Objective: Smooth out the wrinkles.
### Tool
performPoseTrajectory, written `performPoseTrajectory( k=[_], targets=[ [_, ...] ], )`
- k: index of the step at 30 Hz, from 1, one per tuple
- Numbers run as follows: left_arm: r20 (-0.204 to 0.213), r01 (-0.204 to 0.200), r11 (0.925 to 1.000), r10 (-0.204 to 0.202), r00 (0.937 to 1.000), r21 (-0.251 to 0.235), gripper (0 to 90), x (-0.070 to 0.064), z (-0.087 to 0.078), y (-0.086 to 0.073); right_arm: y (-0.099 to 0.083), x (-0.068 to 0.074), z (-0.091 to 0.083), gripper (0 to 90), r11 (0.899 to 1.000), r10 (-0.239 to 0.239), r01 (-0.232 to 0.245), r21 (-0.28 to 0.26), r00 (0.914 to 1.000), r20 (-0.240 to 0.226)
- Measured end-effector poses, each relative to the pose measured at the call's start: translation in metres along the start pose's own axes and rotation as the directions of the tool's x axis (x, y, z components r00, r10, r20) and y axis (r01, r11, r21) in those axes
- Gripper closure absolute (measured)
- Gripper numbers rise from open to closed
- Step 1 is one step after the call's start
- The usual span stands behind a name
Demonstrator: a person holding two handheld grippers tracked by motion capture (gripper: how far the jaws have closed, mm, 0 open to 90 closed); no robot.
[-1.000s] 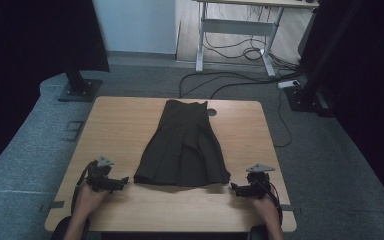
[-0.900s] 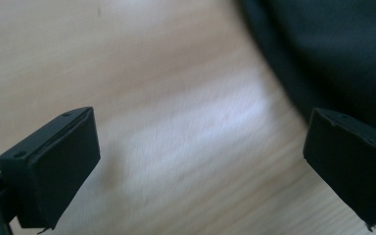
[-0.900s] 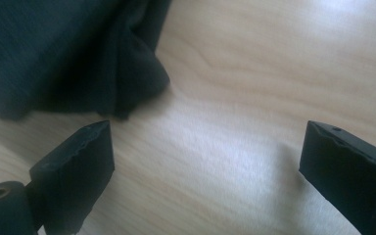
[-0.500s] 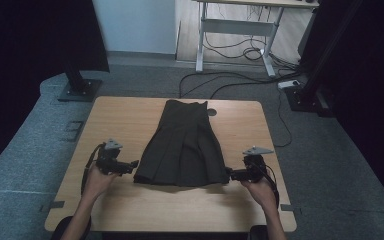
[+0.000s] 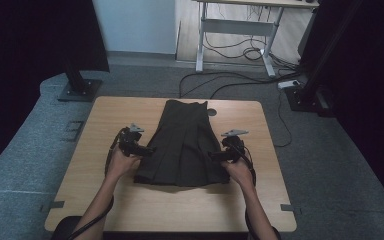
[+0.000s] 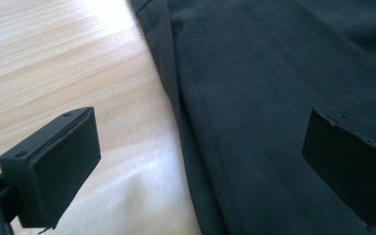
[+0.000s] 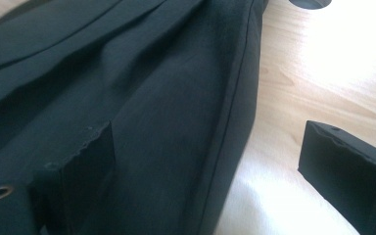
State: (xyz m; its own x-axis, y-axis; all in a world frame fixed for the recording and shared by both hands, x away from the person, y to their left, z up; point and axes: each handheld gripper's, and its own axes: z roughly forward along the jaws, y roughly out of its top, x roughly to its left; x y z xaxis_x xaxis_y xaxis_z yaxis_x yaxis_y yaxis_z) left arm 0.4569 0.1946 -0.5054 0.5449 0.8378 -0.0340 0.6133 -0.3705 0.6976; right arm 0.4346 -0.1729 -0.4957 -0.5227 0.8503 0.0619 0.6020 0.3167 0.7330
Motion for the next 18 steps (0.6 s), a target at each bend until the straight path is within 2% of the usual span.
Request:
performPoseTrajectory(
  k=[1,2,4,6,7,9,10,11,12,13,18],
  targets=[
    [0.000,0.000,1.0000,0.000,1.0000,0.000,1.4,0.000,0.000,0.000,0.002,0.000,0.005,7.2,1.000,-0.002,0.002,0.003,0.9999,0.011],
    [-0.007,0.007,1.0000,-0.007,1.0000,0.005,1.4,0.000,0.006,0.001,0.002,0.000,0.005,7.2,1.000,-0.002,0.002,0.003,0.9999,0.011],
    [-0.036,0.009,0.9990,-0.008,0.9993,0.043,3.2,0.001,0.023,-0.002,0.004,-0.002,0.021,8.3,0.999,-0.008,0.007,0.032,0.9988,0.048],
    [-0.054,-0.010,0.9966,0.014,0.9985,0.081,4.4,-0.001,0.032,-0.008,0.001,-0.005,0.031,8.8,0.998,-0.017,0.013,0.064,0.9975,0.068],
    [-0.046,-0.010,0.9965,0.014,0.9988,0.083,4.5,-0.002,0.035,-0.012,-0.001,-0.005,0.035,9.3,0.996,-0.023,0.016,0.083,0.9969,0.075],
    [-0.012,0.055,0.9948,-0.054,0.9985,0.086,7.4,0.000,0.034,-0.016,-0.009,-0.005,0.041,10.4,0.992,-0.041,0.030,0.121,0.9953,0.088],
    [-0.013,0.049,0.9944,-0.048,0.9988,0.093,8.3,-0.001,0.032,-0.016,-0.014,-0.005,0.044,9.2,0.988,-0.054,0.040,0.148,0.9943,0.092],
    [-0.013,0.049,0.9944,-0.048,0.9988,0.093,9.1,-0.001,0.032,-0.016,-0.014,-0.005,0.044,9.2,0.988,-0.054,0.040,0.148,0.9943,0.092],
    [-0.008,0.045,0.9935,-0.044,0.9990,0.105,10.5,-0.004,0.029,-0.018,-0.022,-0.007,0.044,8.9,0.993,0.006,-0.016,0.119,0.9969,0.079],
    [-0.004,0.040,0.9935,-0.039,0.9992,0.107,10.7,-0.005,0.027,-0.020,-0.026,-0.007,0.043,8.9,0.993,0.038,-0.045,0.110,0.9971,0.065],
    [0.011,0.020,0.9962,-0.021,0.9997,0.085,10.7,-0.018,0.011,-0.040,-0.044,0.007,0.027,9.4,0.996,0.006,-0.010,0.090,0.9991,0.041]
  ],
)
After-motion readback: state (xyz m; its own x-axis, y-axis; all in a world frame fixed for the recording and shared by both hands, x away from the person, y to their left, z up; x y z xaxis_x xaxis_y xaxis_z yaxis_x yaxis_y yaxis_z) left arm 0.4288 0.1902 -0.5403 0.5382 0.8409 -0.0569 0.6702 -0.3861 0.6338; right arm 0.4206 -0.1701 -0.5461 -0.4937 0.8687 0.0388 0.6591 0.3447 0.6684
